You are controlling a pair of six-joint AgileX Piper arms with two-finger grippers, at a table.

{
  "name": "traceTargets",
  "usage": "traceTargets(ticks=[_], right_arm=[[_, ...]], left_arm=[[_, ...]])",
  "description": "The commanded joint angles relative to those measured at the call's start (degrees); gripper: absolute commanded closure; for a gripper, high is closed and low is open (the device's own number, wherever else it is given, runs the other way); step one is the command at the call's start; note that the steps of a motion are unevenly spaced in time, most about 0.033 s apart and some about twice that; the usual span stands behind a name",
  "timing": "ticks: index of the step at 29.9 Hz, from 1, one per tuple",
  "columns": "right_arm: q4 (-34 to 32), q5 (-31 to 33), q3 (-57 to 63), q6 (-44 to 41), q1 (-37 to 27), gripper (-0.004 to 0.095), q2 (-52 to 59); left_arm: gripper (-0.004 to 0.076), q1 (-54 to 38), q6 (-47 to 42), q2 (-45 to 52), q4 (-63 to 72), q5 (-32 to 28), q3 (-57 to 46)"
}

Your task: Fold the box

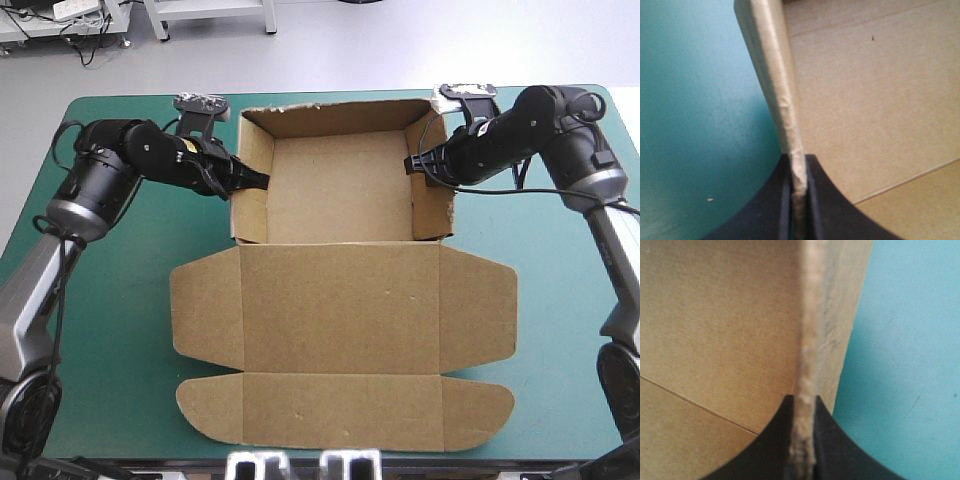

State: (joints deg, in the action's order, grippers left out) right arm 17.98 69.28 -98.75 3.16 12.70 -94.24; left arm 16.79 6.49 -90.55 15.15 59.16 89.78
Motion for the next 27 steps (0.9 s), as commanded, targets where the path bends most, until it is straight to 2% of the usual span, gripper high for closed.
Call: traceTargets(ticks=[1,4,10,17,20,26,27], right_arm=[[0.97,1.97,-1.74,0.61,0.05,0.091,-1.1],[1.43,2.51,-1.63,0.61,0.05,0.0909,-5.38],[5.03,-3.19,-1.63,1.62,0.05,0.0908,-12.41],[4.64,-7.41,-1.63,4.98,0.05,0.0898,-16.17],[3.92,-7.62,-1.63,6.12,0.05,0.0823,-16.41],[0.94,-8.01,-1.74,3.22,0.05,0.0565,-16.31],[0.51,-8.01,-1.74,3.22,0.05,0.0528,-16.31]], left_arm=[[0.0734,0.3,-1.92,-2.12,-0.9,0.68,2.04],[0.0734,0.3,-3.33,-5.3,-2.53,1.27,2.4],[0.0734,0.3,-4.53,-11.74,-3.83,1.0,2.4],[0.0734,0.3,-4.53,-17.48,-3.08,-1.05,3.78],[0.0734,0.3,-4.53,-19.54,-2.75,1.63,6.4],[0.0724,0.19,-2.45,-23.75,-3.29,14.69,15.83],[0.071,0.19,-2.45,-24.3,-2.88,15.18,17.2]])
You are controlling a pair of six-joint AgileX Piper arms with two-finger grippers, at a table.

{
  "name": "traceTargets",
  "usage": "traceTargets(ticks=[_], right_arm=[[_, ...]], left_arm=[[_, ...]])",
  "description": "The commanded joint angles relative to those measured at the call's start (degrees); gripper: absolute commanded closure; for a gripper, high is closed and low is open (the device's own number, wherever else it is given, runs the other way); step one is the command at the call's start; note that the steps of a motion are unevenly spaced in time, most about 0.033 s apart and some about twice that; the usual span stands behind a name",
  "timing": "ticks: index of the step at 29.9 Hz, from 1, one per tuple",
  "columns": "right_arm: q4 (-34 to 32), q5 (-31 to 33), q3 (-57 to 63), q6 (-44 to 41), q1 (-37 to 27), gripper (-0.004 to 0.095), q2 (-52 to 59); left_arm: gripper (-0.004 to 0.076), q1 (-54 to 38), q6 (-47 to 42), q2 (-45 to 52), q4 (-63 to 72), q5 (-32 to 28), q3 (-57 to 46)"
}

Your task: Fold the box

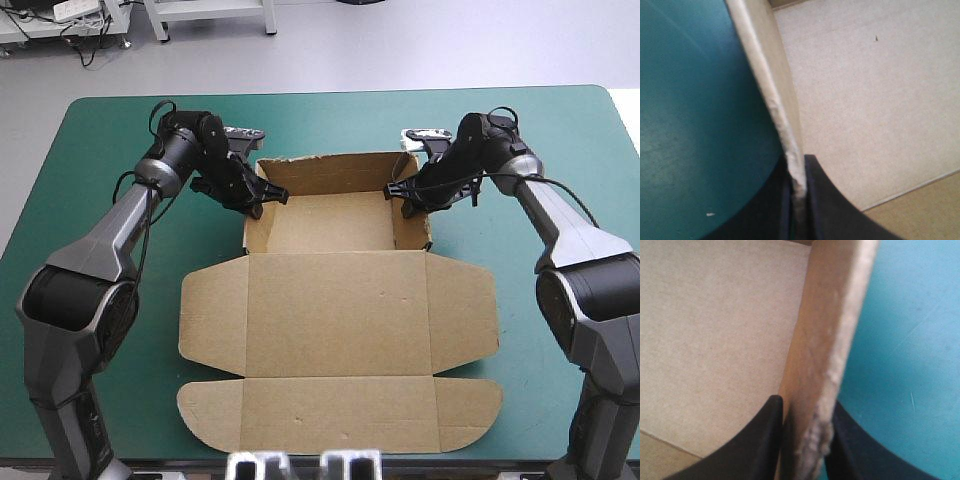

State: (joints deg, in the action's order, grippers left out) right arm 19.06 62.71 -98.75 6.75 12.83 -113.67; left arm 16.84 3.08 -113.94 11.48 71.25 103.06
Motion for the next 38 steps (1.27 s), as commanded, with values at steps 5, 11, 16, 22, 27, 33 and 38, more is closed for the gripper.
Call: traceTargets(ticks=[5,11,16,22,27,33,38], right_arm=[[-2.04,-1.08,-1.74,-0.37,-0.08,0.0462,3.22],[-2.33,0.63,-1.74,-0.37,-0.08,0.0461,3.22],[-2.51,1.89,-4.34,-0.37,-0.08,0.0461,3.33],[-6.85,9.25,-14.02,-1.21,-0.08,0.0461,3.69],[-5.79,9.25,-18.31,-3.34,-0.08,0.0457,6.38],[-7.25,9.25,-18.23,-2.63,-0.08,0.0459,10.76],[-7.69,9.25,-12.91,-4.03,-0.08,0.0459,13.98]], left_arm=[[0.0558,0.06,3.22,-1.02,3.87,2.94,7.03],[0.0212,-1.0,3.37,-1.02,4.81,2.94,7.27],[0.0125,-1.05,3.04,-0.09,4.86,2.94,7.37],[0.0125,-1.05,3.04,4.13,1.97,2.94,7.37],[0.0125,-1.05,3.04,10.56,1.1,2.94,7.37],[0.023,-1.05,3.01,21.26,0.81,2.94,7.37],[0.0499,-0.95,2.91,31.03,0.81,2.94,7.37]])
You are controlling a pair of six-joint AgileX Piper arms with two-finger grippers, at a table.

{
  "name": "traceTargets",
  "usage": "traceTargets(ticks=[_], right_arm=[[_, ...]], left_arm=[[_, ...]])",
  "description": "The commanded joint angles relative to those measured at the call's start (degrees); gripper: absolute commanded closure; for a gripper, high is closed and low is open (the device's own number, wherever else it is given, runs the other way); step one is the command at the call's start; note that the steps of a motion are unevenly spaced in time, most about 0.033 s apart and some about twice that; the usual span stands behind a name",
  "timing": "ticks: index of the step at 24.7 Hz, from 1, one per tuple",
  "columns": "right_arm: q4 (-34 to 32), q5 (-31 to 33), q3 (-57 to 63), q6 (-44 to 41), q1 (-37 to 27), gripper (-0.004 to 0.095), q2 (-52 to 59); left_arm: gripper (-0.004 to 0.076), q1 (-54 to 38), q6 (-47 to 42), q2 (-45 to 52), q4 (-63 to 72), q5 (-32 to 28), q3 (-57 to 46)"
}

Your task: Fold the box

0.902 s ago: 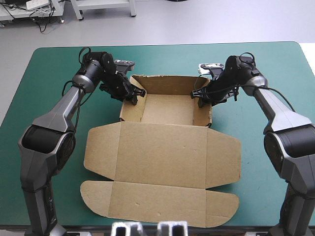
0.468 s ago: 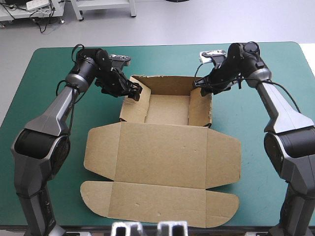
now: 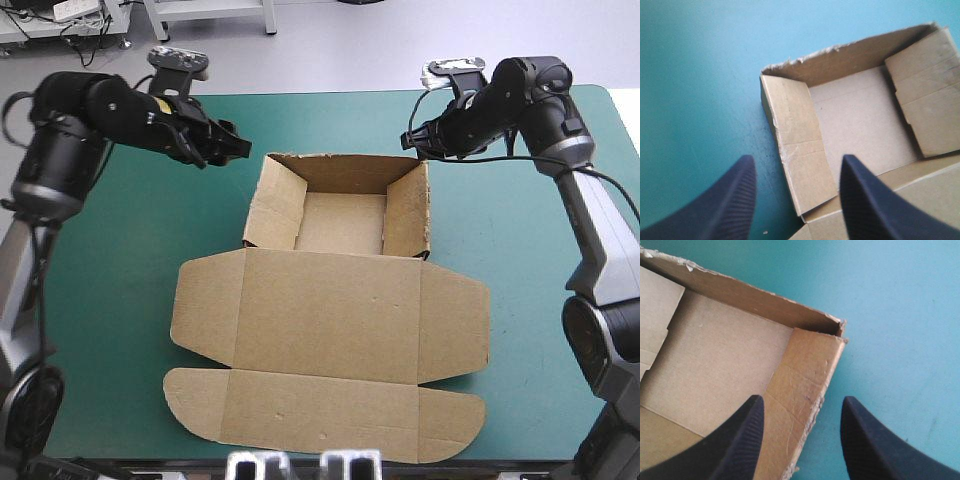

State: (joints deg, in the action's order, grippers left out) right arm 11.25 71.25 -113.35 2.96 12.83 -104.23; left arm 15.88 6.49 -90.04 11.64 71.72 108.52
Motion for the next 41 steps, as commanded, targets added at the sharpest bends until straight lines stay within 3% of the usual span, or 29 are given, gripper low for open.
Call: traceTargets(ticks=[1,3,4,8,13,15,17,18,20,25,28,30,37,41], right_arm=[[0.27,0.71,3.79,-0.24,-0.08,0.0459,4.95],[0.4,0.71,6.69,-0.24,-0.08,0.0459,5.22],[0.4,0.71,8.13,-0.24,-0.08,0.0459,5.09],[2.81,-0.84,12.33,0.52,-0.08,0.0459,4.01],[6.75,-3.75,13.29,1.59,-0.08,0.0491,-0.75],[6.85,-3.24,13.29,2.73,-0.08,0.0651,-1.89],[6.62,-3.21,13.29,3.64,-0.08,0.0928,-2.32],[6.3,-3.07,13.19,3.89,-0.08,0.0917,-2.32],[4.27,-1.31,11.99,6.24,-0.08,0.0917,-1.74],[-13.45,0.69,5.86,4.5,-0.87,0.0918,3.63],[-25.01,0.69,3.75,4.5,-5.15,0.0918,7.53],[-27.02,0.69,4.0,4.5,-9.41,0.0918,9.13],[-7.51,0.59,6.39,7.74,-31.4,0.0929,8.01],[-7.93,0.21,9.09,10.99,-37.53,0.0921,5.35]], left_arm=[[0.0572,0.01,-0.49,9.11,0.66,2.46,1.9],[0.0707,0.01,-0.34,12.42,0.66,2.46,1.9],[0.0731,0.01,0.0,14.19,0.66,2.46,1.8],[0.0734,0.01,0.0,20.93,0.66,2.46,-1.25],[0.0734,0.01,0.12,35.07,0.56,2.46,-18.69],[0.0734,0.01,0.12,39.99,0.56,2.46,-25.68],[0.0734,0.01,0.12,44.11,0.46,2.46,-31.92],[0.0734,0.01,0.12,46.3,0.36,2.46,-35.02],[0.0734,0.01,0.12,49.22,-0.34,2.46,-38.87],[0.0734,0.01,0.0,51.81,-3.05,2.46,-41.01],[0.0734,0.01,-0.09,51.9,-2.49,2.46,-41.01],[0.0734,0.01,-0.09,51.9,-1.98,2.46,-41.01],[0.0734,0.01,-0.09,51.9,-1.87,2.46,-41.01],[0.0734,0.01,-0.4,51.9,-1.76,2.46,-41.01]])
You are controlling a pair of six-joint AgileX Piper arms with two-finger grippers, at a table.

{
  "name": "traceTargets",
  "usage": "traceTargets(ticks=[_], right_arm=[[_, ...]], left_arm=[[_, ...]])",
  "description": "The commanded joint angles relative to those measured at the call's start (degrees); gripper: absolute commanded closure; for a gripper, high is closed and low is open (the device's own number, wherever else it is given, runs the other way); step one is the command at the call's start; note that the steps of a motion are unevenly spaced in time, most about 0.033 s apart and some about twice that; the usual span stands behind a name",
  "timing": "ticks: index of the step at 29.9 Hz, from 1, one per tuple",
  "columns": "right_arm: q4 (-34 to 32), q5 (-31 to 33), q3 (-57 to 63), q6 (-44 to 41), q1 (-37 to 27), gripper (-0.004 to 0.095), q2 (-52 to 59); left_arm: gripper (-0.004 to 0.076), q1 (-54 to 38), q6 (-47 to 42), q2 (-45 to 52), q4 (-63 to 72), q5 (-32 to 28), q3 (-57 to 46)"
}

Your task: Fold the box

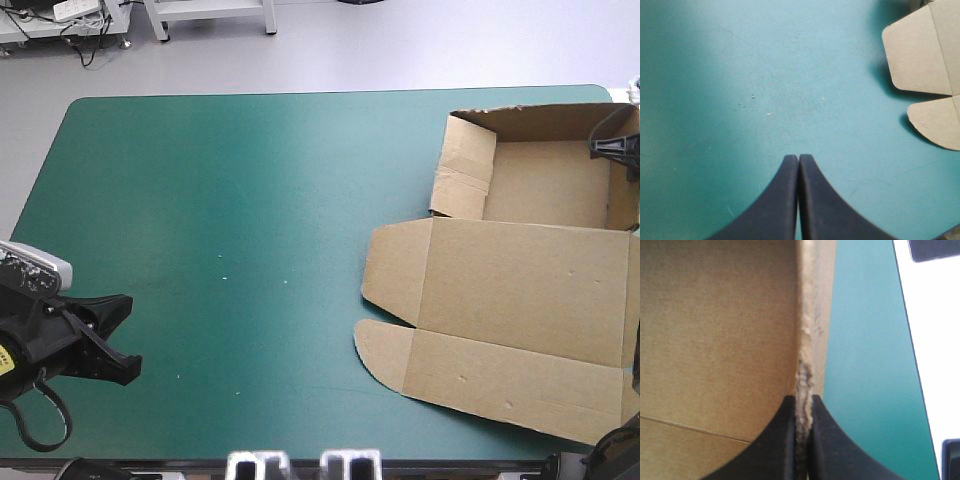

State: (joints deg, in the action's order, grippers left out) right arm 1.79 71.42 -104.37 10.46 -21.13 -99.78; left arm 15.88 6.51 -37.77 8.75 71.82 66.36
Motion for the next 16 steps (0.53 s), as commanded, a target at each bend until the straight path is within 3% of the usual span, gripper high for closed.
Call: traceTargets(ticks=[1,4,11,16], right_arm=[[1.64,0.04,0.54,5.13,-4.54,0.0912,-0.13],[2.32,0.04,0.6,6.58,-5.59,0.0833,-3.28],[2.56,0.52,0.6,6.17,-5.59,0.0454,-9.9],[2.82,0.52,0.48,6.17,-5.59,0.0441,-10.15]], left_arm=[[0.0734,0.01,-0.42,-0.36,1.13,2.36,1.16],[0.0734,0.01,-0.54,-0.36,1.13,2.36,1.16],[0.0734,0.01,-0.54,-0.36,1.13,2.36,1.16],[0.0734,0.01,-0.54,-0.36,0.38,1.91,1.16]])
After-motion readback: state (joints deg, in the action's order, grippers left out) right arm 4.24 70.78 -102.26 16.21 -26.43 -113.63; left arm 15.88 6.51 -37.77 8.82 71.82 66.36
